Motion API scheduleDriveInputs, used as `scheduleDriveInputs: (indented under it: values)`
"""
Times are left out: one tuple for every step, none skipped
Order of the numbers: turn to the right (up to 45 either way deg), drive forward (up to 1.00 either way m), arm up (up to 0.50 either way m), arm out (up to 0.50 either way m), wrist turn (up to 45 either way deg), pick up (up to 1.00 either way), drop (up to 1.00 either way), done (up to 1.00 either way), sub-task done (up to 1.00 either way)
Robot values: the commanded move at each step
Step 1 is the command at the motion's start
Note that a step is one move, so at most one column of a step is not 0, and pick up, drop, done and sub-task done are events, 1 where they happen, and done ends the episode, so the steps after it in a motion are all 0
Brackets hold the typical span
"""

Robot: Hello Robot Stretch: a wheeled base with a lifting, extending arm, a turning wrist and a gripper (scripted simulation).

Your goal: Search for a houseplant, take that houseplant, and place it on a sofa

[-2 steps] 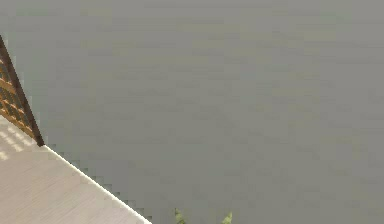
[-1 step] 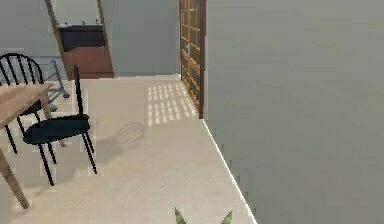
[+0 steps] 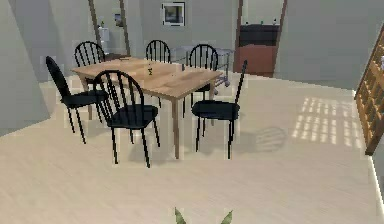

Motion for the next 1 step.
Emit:
scheduleDriveInputs:
  values:
    - [-18.0,0.0,0.0,0.0,0.0,0.0,0.0,0.0,0.0]
